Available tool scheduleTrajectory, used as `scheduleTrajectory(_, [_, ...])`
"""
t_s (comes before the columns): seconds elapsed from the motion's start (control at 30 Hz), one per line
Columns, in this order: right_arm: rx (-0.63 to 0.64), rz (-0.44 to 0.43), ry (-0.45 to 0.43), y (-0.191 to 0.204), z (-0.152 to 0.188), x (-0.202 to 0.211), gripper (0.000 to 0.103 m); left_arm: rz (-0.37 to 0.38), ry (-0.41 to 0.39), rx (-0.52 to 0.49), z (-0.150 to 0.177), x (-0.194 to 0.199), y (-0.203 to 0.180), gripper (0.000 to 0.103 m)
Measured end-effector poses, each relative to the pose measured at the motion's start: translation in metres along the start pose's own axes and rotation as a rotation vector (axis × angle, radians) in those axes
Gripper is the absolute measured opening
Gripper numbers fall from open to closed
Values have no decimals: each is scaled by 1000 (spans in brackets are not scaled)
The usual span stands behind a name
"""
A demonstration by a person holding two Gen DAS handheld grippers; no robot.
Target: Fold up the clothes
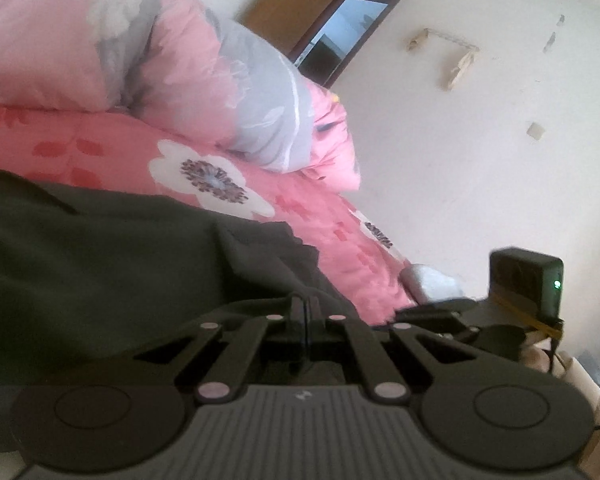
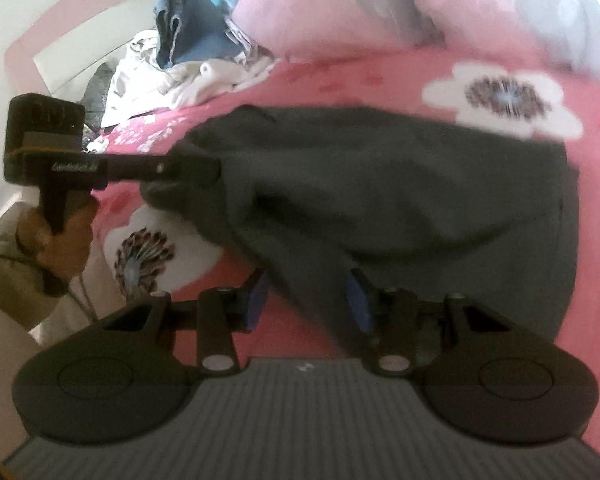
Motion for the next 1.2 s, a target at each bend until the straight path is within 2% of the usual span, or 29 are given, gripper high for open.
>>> scheduleTrajectory(0.13, [50, 17, -13, 3, -11, -9, 43, 17, 5, -24, 4, 0, -5, 1])
scheduleTrajectory(0.27, [56, -30, 95, 10, 22, -20, 43, 28, 22, -58, 12, 1, -7, 2])
scheduleTrajectory(0.33, [78, -58, 114, 18, 34, -14, 44, 31, 28, -72, 16, 1, -7, 2])
scheduleTrajectory(0.47, [127, -62, 83, 22, 32, 7, 44, 23, 23, -92, 21, 3, -6, 2])
scheduleTrajectory(0.57, [152, -28, 26, 12, 11, 13, 52, 20, 14, -97, 22, 6, -6, 2])
scheduleTrajectory(0.63, [163, -38, 22, 4, 0, 4, 57, 22, 12, -108, 23, 7, -7, 2])
scheduleTrajectory(0.73, [171, -76, 62, -3, -7, -21, 62, 35, 24, -128, 26, 7, -8, 2])
scheduleTrajectory(0.83, [173, -160, 154, 2, 7, -41, 62, 49, 50, -151, 32, 3, -8, 2])
scheduleTrajectory(0.93, [228, -227, 185, 20, 25, -28, 63, 59, 73, -165, 40, 1, -5, 2])
scheduleTrajectory(1.03, [206, -224, 205, 23, 43, -12, 63, 68, 98, -161, 48, -2, 1, 3])
scheduleTrajectory(1.13, [144, -214, 207, 21, 59, 4, 63, 82, 123, -147, 56, -4, 5, 10])
scheduleTrajectory(1.2, [82, -210, 210, 19, 72, 14, 62, 94, 135, -145, 60, -4, 5, 22])
Point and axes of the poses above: each gripper's, at about its wrist camera, not at the fingertips, and x roughly against the way its jaws point, y to its left, z to its underside, the point moved 8 cm from there along -x, roughly the way its jaws point, and after that the axes turned 2 degrees about y, right-handed, at the moved point
